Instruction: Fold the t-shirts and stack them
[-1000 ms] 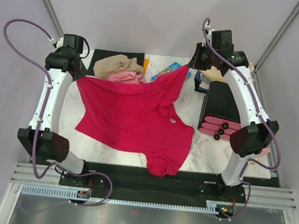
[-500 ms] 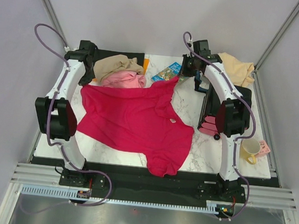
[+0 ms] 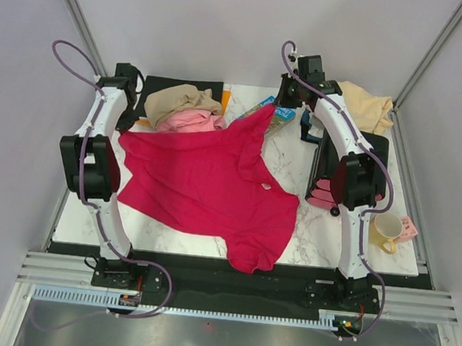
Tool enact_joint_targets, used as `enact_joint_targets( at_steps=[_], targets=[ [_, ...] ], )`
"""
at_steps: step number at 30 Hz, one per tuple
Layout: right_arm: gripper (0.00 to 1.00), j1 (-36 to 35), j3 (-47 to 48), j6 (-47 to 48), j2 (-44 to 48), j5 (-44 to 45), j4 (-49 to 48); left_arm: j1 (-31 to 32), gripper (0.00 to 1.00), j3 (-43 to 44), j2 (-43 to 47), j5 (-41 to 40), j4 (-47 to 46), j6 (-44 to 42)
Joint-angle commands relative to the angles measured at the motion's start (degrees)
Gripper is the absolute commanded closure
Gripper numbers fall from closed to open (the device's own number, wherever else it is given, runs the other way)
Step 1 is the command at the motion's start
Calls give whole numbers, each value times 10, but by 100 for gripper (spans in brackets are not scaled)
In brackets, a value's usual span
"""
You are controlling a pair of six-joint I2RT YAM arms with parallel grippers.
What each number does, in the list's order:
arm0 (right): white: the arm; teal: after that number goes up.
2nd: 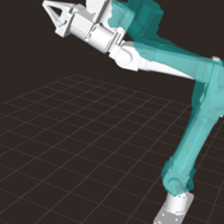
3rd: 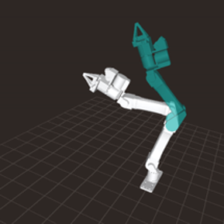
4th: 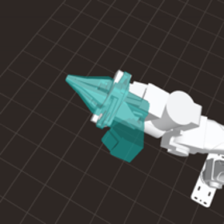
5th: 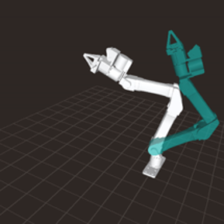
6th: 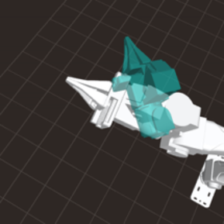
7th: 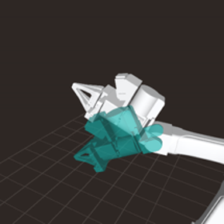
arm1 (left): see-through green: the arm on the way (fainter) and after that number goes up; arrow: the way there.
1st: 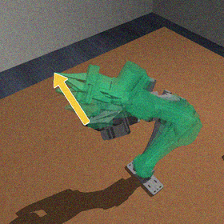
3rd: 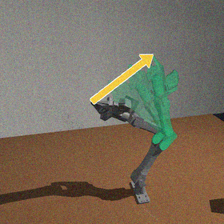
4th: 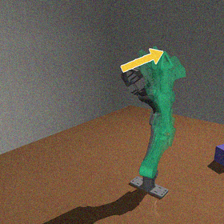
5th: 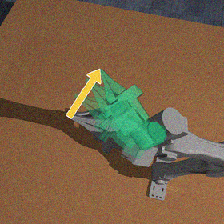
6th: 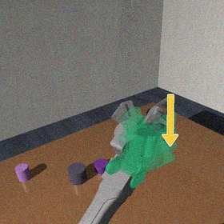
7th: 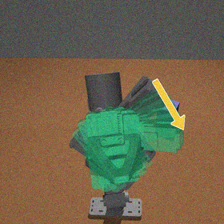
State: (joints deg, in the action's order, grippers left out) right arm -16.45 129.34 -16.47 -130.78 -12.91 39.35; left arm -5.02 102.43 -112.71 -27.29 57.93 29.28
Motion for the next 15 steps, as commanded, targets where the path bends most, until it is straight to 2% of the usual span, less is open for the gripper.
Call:
enact_joint_targets(
  at_steps=[1, 8, 15],
  targets=[
    [100, -1, 35, 19, -15, 34, -28, 0, 98, 47, -39, 15, -31, -22],
    [100, 6, 35, 14, -13, 58, -51, 1, 98, 111, -90, 45, -38, -26],
    [100, 19, 47, 6, -31, 55, -53, 1, 98, 213, -158, 85, -40, -40]
  ],
)
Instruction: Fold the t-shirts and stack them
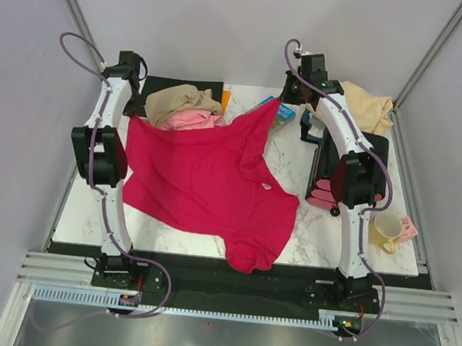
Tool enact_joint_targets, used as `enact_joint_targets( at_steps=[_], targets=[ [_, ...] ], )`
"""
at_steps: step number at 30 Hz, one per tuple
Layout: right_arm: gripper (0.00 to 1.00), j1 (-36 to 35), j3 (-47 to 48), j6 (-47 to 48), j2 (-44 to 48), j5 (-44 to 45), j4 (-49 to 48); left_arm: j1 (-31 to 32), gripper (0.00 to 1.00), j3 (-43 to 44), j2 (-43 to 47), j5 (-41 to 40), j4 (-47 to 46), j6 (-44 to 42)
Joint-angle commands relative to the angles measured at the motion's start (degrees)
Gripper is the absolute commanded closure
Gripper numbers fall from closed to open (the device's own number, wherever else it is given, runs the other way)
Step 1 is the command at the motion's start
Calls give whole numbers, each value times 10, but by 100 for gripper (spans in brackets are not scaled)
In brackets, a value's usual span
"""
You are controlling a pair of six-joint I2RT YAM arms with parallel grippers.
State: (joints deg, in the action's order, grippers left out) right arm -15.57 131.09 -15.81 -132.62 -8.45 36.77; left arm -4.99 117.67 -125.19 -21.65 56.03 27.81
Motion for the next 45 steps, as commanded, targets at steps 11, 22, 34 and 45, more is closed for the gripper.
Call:
enact_joint_targets(
  at_steps=[11, 22, 34, 45],
  targets=[
    [65, 13, -2, 10, 22, 15, -31, 6, 65, -16, -11, 74, -29, -19],
    [59, 12, -98, -12, 140, -39, -63, 5, 48, -198, 214, 38, -43, -30],
    [63, 8, -263, -22, 285, -76, -70, 7, 56, -429, 293, 102, -35, 1],
    [66, 9, -351, -25, 387, -73, -67, 7, 98, -473, 228, 120, -51, 44]
  ],
)
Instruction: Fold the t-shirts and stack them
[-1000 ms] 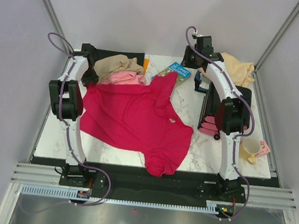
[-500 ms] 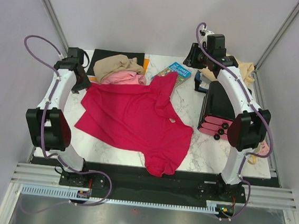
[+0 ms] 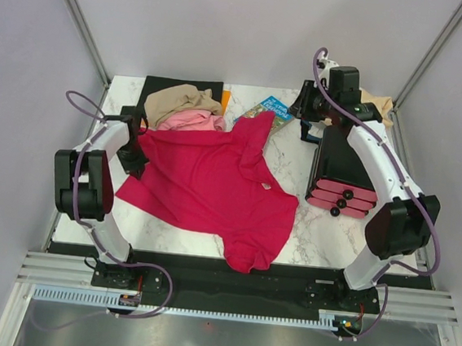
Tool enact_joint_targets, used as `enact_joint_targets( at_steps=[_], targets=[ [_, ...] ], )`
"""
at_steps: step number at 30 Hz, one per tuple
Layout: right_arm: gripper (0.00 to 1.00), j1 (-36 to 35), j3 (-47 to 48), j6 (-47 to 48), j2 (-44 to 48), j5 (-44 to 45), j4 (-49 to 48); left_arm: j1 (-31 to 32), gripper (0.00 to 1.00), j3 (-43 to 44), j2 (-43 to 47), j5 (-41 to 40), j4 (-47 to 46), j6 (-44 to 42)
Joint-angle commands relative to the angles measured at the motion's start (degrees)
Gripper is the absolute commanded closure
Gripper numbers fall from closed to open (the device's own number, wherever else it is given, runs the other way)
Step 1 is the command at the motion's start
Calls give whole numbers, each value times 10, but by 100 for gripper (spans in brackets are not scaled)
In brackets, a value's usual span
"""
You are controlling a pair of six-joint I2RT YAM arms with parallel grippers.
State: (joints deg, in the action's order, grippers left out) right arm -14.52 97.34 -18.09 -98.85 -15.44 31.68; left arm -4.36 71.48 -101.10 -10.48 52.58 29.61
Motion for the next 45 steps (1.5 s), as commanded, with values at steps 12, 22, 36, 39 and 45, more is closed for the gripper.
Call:
enact_joint_targets(
  at_steps=[12, 22, 36, 39, 45],
  targets=[
    [66, -2, -11, 1, 59, 5, -7, 1, 98, -63, -23, -8, -21, 34],
    [67, 6, 14, -4, 64, 4, -5, -4, 98, -111, -38, -33, 6, 41],
    [65, 8, -21, -7, 76, -8, -5, -63, 98, -165, 44, -60, 45, 56],
    [64, 7, -39, -6, 73, -35, 5, -76, 98, -159, 52, -51, 53, 53],
    [55, -59, -48, 16, 11, -56, 72, -78, 94, -145, 58, -51, 54, 49]
  ],
)
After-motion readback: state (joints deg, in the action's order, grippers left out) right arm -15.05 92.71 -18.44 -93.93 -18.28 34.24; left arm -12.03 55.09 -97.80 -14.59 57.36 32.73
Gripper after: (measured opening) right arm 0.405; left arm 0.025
